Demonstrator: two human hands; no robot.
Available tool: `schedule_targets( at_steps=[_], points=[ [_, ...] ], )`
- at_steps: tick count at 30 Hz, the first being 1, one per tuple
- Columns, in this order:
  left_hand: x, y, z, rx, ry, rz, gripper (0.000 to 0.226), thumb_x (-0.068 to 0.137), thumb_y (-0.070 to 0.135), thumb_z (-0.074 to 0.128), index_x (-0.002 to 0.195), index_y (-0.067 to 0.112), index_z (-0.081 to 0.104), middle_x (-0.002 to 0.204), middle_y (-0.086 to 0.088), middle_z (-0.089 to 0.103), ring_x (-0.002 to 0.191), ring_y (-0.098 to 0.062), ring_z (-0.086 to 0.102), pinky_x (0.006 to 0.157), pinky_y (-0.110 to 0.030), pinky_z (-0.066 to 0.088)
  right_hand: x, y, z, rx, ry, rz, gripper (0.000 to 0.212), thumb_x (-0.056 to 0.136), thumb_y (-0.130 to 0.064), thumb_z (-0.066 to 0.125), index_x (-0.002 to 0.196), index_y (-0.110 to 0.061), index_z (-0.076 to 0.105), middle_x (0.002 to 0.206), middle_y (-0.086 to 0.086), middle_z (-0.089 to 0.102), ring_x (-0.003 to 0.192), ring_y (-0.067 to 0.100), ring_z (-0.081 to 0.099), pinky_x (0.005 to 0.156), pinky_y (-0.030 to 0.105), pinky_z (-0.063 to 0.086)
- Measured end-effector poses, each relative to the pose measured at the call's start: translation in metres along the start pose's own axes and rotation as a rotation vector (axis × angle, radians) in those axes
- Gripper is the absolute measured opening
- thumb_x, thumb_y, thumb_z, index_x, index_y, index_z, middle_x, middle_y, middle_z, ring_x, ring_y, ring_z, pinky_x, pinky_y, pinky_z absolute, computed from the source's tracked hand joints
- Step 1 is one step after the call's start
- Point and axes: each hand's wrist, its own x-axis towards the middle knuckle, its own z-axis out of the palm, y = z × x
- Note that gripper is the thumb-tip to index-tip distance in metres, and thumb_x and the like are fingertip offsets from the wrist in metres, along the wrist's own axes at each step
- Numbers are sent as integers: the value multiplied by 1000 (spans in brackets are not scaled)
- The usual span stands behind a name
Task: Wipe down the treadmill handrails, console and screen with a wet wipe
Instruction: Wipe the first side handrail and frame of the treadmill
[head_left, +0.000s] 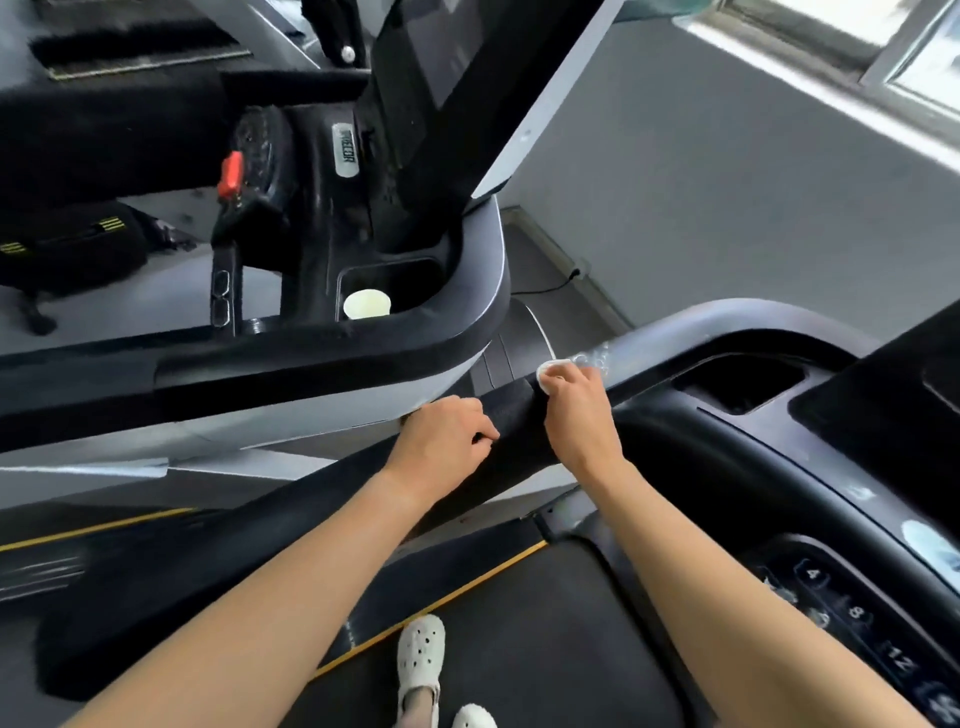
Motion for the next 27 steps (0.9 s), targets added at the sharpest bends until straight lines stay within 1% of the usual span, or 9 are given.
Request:
schedule_targets(
  at_steps=[2, 5, 7, 11, 14, 17, 20, 23, 27],
  points=[
    [8, -2, -2, -23, -20, 19, 20, 99, 33, 67, 116, 31, 77, 106, 13, 67, 94, -2, 58, 85, -24, 52, -7, -10, -3, -14, -68, -141, 40, 83, 15, 59, 112, -8, 74, 121, 0, 66, 100, 23, 48, 87, 29, 50],
    [24, -5, -1, -59, -50, 13, 29, 97, 40, 69, 123, 27, 73, 111, 11, 58, 104, -8, 55, 91, -33, 54, -12, -9, -8, -58, -152, -284, 43, 82, 10, 64, 119, -9, 71, 122, -2, 65, 95, 23, 51, 85, 30, 53],
    [34, -5, 1, -72, -73, 7, 43, 92, 45, 73, 130, 25, 67, 118, 10, 55, 112, -12, 53, 97, -35, 51, -5, 3, -14, -102, -172, -275, 50, 79, 11, 64, 123, -11, 68, 123, -5, 63, 97, 22, 51, 82, 32, 54],
    [51, -12, 2, -126, -165, -63, 66, 83, 55, 77, 138, 22, 61, 129, 3, 57, 122, -21, 52, 102, -41, 49, 12, 8, -13, -153, -128, -61, 53, 70, 14, 61, 117, -8, 71, 120, 2, 66, 104, 28, 54, 87, 33, 51],
    [62, -17, -2, -100, -202, -51, 66, 77, 60, 80, 130, 22, 67, 123, 0, 62, 117, -23, 58, 96, -39, 50, 7, -6, -2, -121, -193, -169, 56, 73, 6, 61, 127, -8, 65, 126, 1, 63, 115, 27, 54, 97, 35, 52],
    [70, -21, -4, -84, -192, -29, 66, 72, 61, 82, 123, 22, 69, 118, 1, 65, 111, -23, 62, 92, -37, 51, 12, -4, -4, -95, -215, -281, 54, 78, -5, 49, 131, -6, 63, 132, 3, 62, 125, 26, 53, 109, 35, 46],
    [72, -24, -3, -94, -201, -19, 71, 72, 64, 82, 128, 24, 66, 120, 4, 64, 112, -21, 61, 94, -36, 49, 26, 11, -8, -93, -141, -215, 49, 80, -1, 49, 126, -9, 66, 129, 3, 65, 127, 23, 53, 107, 36, 46],
    [73, -26, -2, -120, -204, -16, 71, 72, 63, 82, 128, 23, 65, 120, 3, 63, 113, -21, 60, 96, -37, 49, 37, 12, 1, -54, -114, -79, 43, 79, 5, 56, 117, -11, 69, 123, 2, 68, 124, 24, 56, 106, 35, 45],
    [74, -27, 0, -154, -211, -4, 67, 74, 57, 82, 125, 18, 66, 116, 0, 62, 112, -23, 60, 95, -41, 51, 31, -6, 16, -12, -237, -266, 30, 78, -16, 64, 107, -15, 65, 112, 1, 68, 111, 24, 59, 106, 36, 41]
  ],
)
